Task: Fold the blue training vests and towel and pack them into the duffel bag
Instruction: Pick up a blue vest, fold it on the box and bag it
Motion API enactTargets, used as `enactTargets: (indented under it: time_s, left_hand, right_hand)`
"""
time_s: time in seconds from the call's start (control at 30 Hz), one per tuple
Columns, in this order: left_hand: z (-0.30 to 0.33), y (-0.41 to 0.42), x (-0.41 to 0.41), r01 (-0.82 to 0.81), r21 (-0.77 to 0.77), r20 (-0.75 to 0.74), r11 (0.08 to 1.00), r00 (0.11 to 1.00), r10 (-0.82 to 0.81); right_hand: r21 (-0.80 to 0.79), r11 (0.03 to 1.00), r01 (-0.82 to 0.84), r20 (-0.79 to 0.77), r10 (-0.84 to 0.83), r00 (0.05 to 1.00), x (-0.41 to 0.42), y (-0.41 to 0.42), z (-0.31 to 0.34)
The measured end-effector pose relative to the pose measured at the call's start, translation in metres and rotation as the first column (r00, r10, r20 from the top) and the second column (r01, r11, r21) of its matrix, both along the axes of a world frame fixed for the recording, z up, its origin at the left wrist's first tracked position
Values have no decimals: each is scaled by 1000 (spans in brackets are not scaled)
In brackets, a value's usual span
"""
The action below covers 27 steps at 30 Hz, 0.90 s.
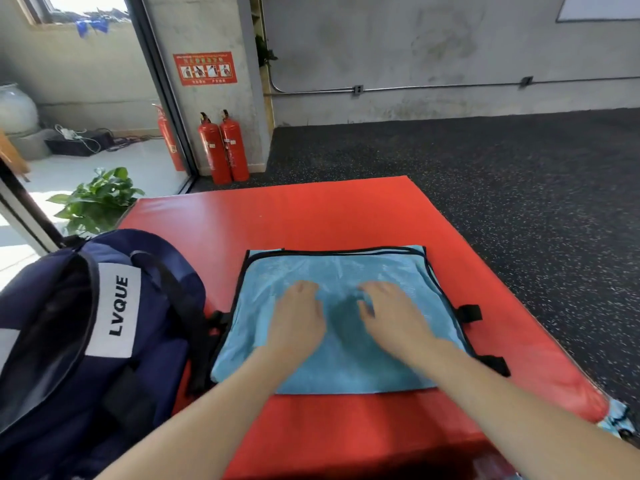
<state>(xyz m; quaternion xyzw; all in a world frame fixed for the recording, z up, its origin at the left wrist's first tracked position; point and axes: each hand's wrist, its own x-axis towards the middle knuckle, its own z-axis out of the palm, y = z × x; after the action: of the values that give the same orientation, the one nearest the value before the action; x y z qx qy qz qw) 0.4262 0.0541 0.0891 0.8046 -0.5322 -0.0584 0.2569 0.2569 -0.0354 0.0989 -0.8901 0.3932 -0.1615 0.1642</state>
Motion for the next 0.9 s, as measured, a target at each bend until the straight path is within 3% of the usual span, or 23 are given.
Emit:
enactTargets:
  time_s: [0.07,0.17,0.33,0.4,0.5,0.67,0.8,0.9]
  left_hand:
    - [-13,14,-28,107,75,28,991,994,-109]
    - [-25,43,-39,132,186,162,974,973,-163]
    - [-27,80,41,-93,272,273,958,962,16]
    - [-22,91,68,-148,285,223,947,971,85]
    - [-19,101,73,-112,315,192,942,980,52]
    - [-16,115,52,-112,179,284,977,957,57]
    - [-8,128,21,-46,133,243,990,970,12]
    - [1,146,-11,-192,139,232,971,960,157]
  right_hand:
    - [1,999,-43,-64,43,997,-6,25,-12]
    - [-9,1000,-20,-250,17,968,-31,32,-28]
    - [-69,995,74,-359,-94,928,-86,0,-31]
    - [-39,996,81,-363,-90,928,-95,-4,-29]
    - [-33,997,66,-365,-74,928,-96,-2,-27]
    - [20,998,57,-299,-49,953,-102,10,-15]
    - [55,997,-45,-195,55,979,-111,20,0]
    - [87,990,-113,-153,125,980,-121,27,4]
